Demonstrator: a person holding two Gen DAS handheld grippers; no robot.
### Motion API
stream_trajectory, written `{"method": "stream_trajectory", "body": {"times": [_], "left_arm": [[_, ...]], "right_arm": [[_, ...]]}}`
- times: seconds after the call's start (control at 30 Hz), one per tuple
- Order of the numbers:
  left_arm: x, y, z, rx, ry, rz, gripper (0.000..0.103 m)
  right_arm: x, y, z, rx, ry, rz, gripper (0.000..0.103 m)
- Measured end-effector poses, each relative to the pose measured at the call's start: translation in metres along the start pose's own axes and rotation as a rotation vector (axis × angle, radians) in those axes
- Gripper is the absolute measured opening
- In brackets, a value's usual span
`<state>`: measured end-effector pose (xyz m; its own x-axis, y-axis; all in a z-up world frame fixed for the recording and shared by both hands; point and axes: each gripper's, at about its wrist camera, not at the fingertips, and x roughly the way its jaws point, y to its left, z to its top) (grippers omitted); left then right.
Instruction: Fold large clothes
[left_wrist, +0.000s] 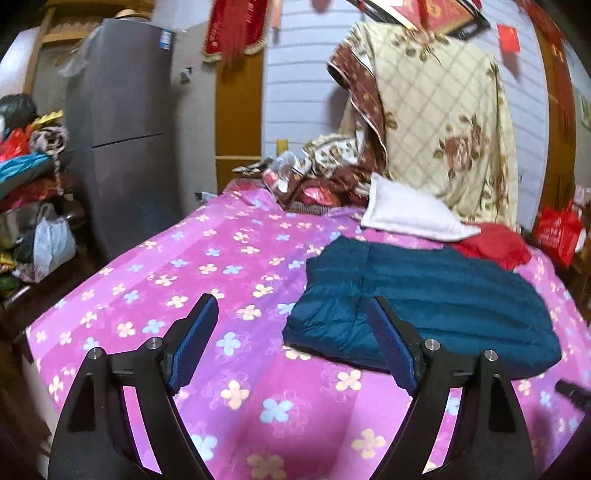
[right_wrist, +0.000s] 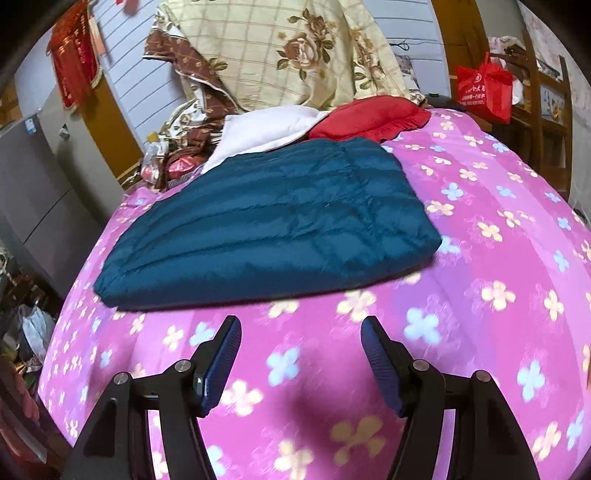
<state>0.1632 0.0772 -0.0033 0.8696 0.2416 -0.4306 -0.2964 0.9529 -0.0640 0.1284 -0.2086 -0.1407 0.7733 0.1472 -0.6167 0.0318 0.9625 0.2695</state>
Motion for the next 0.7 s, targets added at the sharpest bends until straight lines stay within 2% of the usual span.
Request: {"method": "stream_trajectory", "body": {"times": [0.1, 0.27, 0.37, 0.43, 0.57, 0.63, 0.7], "left_arm": [[-0.025, 0.005, -0.002, -0.032, -0.027, -0.008, 0.084], [-0.072, 0.007, -0.004, 0.008, -0.095, 0.056, 0.084], [-0.102, 0.007, -0.006, 0.031, -0.164, 0.085, 0.086], [-0.119, 0.007, -0.008, 0.044, -0.201, 0.095, 0.094], [-0.156, 0.010, -0.012, 0.033, -0.314, 0.127, 0.099], [-0.169, 0.014, -0.011, 0.023, -0.339, 0.112, 0.102], [-0.176, 0.017, -0.007, 0.006, -0.328, 0.059, 0.102]], "right_arm": [[-0.015, 0.015, -0.014, 0.008, -0.005, 0.037, 0.065], [-0.044, 0.043, -0.032, -0.003, -0.041, 0.098, 0.065], [-0.059, 0.058, -0.042, -0.029, -0.059, 0.097, 0.065], [-0.066, 0.064, -0.046, -0.047, -0.071, 0.086, 0.065], [-0.087, 0.072, -0.055, -0.070, -0.114, 0.059, 0.065], [-0.096, 0.073, -0.057, -0.073, -0.132, 0.050, 0.065], [-0.103, 0.075, -0.060, -0.075, -0.148, 0.039, 0.065]]}}
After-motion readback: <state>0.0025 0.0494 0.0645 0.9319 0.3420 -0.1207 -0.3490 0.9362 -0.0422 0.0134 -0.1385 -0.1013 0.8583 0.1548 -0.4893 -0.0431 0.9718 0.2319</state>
